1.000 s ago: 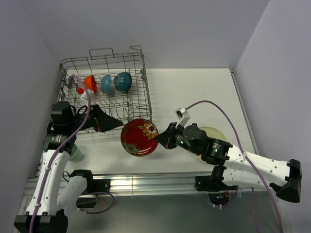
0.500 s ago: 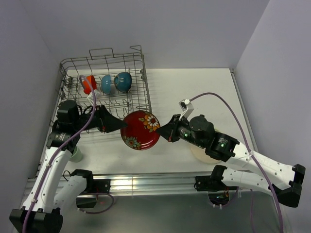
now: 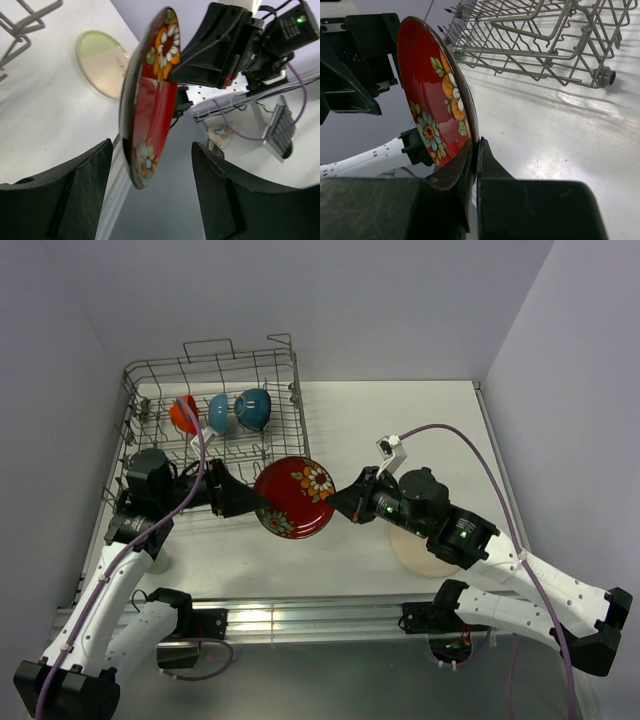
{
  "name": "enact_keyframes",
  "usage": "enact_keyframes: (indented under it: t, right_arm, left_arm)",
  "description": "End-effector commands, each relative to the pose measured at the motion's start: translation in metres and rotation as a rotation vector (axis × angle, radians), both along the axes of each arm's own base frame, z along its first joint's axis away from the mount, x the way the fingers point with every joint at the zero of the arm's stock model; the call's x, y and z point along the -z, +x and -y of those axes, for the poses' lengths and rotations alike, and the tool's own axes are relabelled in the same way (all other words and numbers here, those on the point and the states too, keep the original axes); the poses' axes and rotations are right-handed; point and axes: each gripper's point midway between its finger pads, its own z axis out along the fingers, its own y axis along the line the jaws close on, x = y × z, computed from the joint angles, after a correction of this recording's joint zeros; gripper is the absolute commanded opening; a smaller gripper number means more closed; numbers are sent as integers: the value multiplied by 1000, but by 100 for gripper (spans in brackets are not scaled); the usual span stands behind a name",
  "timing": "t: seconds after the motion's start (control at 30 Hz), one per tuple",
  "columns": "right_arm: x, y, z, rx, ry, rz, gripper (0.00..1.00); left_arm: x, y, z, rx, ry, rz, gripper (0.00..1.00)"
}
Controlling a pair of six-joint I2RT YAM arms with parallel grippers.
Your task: Load the mixed dishes into the dish rack
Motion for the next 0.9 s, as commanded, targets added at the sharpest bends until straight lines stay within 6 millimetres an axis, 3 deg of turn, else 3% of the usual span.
enact_keyframes:
  t: [0.0,0.1,0.2,0.23,0.4,0.43,0.5,0.53,0.6,0.63,0.7,0.73,0.77,0.8,0.87]
  right_arm:
    - [-69,-1,-4,-30,175,108,0]
    - [-71,-1,-3,-36,182,107,0]
    - [-74,-2,-1,-41,194,109,0]
    - [-75,-2,-1,-43,195,109,0]
    - [-80,-2,2,-41,205,120,1]
    - [-81,-1,4,-35,202,124,19]
    - [-75,7,12,20,163,114,44]
    - [-77,11,18,57,153,113,73]
    - [-65,24,40,188,88,86,96]
    - [-65,27,47,228,75,88,100]
    - [-61,31,70,327,39,95,100]
    - [-60,31,77,352,32,102,100]
    - [-61,29,86,372,32,113,100]
    - [-59,28,91,387,26,119,100]
    - [-58,28,103,430,16,133,100]
  left_arm:
    - [-23,-12,6,75,-71,76,70]
    - [-27,-14,10,97,-89,97,63]
    - [-28,-14,13,100,-100,86,25]
    - [-30,-11,13,85,-104,83,1]
    - [-33,6,14,4,-87,79,0]
    - [-34,14,12,-48,-67,65,0]
    - [-36,28,7,-122,-22,88,0]
    - [-37,44,0,-223,35,53,0]
    - [-38,62,-13,-336,125,71,0]
    - [-55,70,-20,-394,148,98,0]
    - [-54,86,-42,-550,235,94,0]
    - [-71,90,-50,-605,239,127,0]
    - [-72,96,-64,-688,276,126,0]
    - [-86,98,-72,-739,278,155,0]
    - [-92,105,-89,-837,320,157,0]
